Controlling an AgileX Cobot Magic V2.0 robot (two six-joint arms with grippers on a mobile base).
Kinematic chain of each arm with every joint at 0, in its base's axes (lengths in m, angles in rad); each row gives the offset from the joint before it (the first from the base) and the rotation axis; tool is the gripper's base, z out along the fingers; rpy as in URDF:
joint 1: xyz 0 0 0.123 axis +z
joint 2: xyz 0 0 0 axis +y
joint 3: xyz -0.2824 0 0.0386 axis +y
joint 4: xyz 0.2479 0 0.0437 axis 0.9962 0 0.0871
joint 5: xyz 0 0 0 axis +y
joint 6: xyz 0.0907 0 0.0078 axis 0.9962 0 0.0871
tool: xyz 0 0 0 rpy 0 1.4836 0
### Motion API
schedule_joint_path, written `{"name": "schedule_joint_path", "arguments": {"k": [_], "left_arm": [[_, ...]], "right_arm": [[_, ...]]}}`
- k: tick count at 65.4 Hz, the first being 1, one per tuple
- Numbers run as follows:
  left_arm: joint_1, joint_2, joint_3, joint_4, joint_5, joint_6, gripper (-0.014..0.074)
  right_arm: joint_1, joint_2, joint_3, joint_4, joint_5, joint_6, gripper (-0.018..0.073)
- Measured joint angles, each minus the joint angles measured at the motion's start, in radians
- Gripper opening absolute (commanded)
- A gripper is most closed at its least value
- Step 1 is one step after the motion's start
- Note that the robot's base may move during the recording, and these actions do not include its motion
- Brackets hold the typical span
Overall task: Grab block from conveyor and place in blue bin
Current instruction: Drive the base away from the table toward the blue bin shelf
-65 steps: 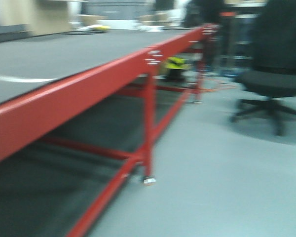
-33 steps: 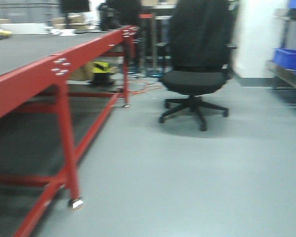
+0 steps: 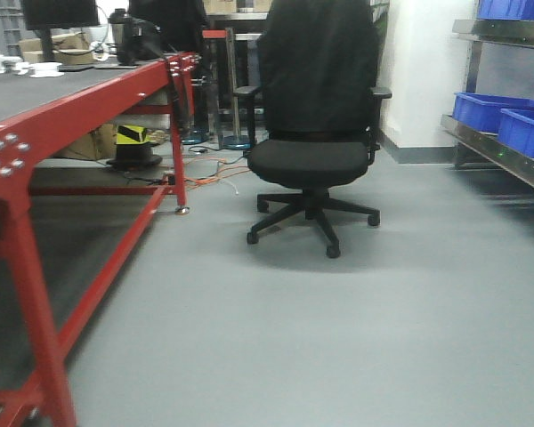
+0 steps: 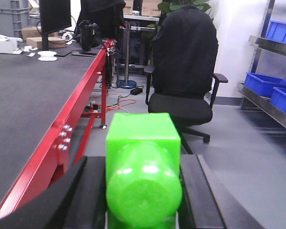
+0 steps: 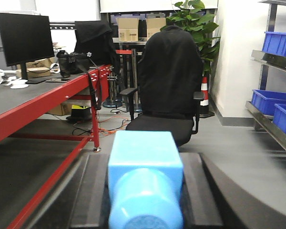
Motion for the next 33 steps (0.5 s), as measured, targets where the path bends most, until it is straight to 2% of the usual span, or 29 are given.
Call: {"name": "schedule_joint_path", "arguments": {"k": [33], "left_arm": [[0.0,0.0,0.0,0.0,0.0,0.0,-0.0111]], "right_arm": [[0.0,0.0,0.0,0.0,0.0,0.0,-0.0162]]}}
